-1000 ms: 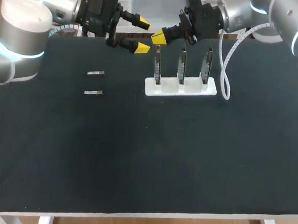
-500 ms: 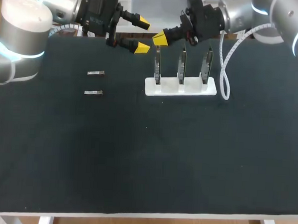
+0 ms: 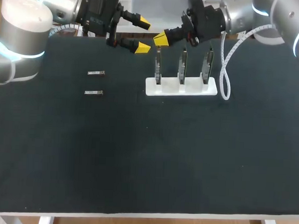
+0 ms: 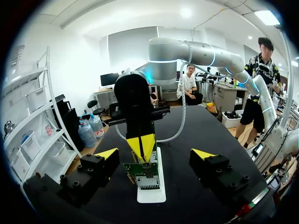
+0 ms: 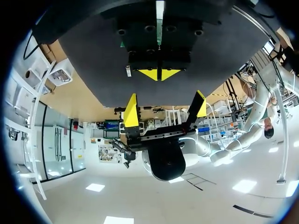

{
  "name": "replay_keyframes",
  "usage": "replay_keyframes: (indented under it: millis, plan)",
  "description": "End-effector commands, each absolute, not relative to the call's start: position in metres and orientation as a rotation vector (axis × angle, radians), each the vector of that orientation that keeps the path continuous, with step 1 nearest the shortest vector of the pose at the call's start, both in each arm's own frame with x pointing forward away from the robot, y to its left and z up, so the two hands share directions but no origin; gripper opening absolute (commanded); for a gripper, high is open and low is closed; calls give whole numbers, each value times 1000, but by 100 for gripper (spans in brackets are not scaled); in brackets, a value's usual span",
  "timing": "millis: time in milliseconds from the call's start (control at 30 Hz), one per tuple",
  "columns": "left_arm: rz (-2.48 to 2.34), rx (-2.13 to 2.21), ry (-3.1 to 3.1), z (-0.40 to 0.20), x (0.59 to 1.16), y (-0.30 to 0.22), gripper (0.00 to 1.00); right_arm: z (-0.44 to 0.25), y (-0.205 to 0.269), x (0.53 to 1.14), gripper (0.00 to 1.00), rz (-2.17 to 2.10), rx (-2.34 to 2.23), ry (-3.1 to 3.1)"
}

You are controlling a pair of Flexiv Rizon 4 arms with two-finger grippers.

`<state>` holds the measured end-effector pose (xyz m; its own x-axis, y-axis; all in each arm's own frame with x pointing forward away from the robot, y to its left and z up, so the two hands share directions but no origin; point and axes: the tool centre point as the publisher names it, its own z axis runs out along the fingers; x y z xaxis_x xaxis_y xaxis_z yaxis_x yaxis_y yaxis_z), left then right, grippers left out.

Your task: Pick up the optical module with the left hand, and insert it into the network port with the right hand.

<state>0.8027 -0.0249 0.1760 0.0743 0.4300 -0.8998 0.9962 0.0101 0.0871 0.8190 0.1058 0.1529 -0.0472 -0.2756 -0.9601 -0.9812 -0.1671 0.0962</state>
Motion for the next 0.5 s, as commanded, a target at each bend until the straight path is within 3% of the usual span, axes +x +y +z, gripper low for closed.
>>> replay_keyframes:
  millis: [33,500]
  plan:
    - [-883,1545,1473,176,804,-25,100,153,106,827,0,1339,-1579,1333]
    - [-883,1545,1473,176,804,-25,100,144,102,832,0,1354,-1560,1355]
